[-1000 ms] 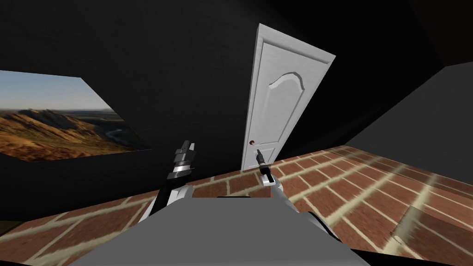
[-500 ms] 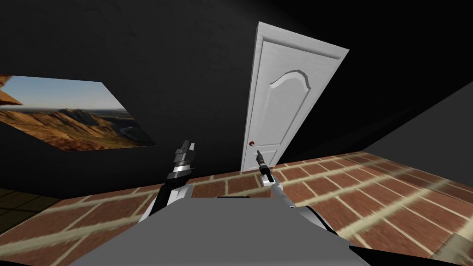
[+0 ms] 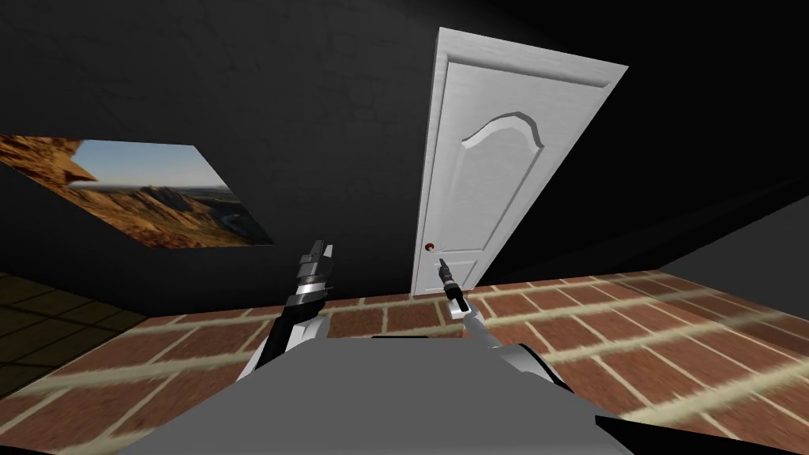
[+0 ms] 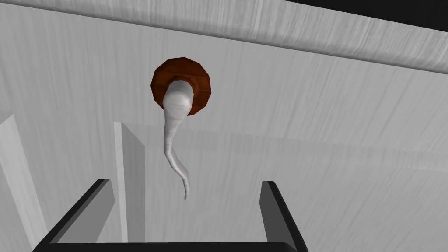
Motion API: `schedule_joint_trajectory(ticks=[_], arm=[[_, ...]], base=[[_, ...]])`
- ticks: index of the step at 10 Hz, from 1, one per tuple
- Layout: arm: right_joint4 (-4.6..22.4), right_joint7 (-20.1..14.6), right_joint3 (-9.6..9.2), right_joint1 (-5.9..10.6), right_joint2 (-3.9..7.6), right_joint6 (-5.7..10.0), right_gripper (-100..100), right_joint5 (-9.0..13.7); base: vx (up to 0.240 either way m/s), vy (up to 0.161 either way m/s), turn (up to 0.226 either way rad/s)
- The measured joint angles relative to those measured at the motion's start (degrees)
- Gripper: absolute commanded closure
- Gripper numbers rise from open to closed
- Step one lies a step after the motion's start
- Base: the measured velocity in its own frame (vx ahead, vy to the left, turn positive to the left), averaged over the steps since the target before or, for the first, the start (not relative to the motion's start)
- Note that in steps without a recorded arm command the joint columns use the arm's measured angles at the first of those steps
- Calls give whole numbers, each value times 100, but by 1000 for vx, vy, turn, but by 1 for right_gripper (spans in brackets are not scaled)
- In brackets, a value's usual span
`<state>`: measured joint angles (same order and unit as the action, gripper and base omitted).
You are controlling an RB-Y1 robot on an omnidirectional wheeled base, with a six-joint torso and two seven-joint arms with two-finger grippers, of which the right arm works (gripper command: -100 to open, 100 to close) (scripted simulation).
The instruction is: Pull the door open
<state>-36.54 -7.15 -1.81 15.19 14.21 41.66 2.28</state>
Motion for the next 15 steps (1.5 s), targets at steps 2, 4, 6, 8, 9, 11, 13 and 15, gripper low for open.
schedule_joint_trajectory(ticks=[2,4,6,8,9,11,13,15], arm=[[158,-40,-9,64,25,-6,-100,-5],[460,-67,-13,201,33,51,-100,-8],[680,-112,13,246,102,170,-100,12],[687,-227,68,159,259,238,-100,56],[1058,-307,109,251,362,448,-100,88],[848,-372,179,-17,482,425,-100,137],[632,-537,247,-253,716,444,-100,194],[757,-645,304,-310,858,567,-100,237]], base=[[2,-105,90],[-1,-99,84],[129,41,136],[195,77,142],[143,58,86],[150,51,189],[174,31,122],[95,12,65]])
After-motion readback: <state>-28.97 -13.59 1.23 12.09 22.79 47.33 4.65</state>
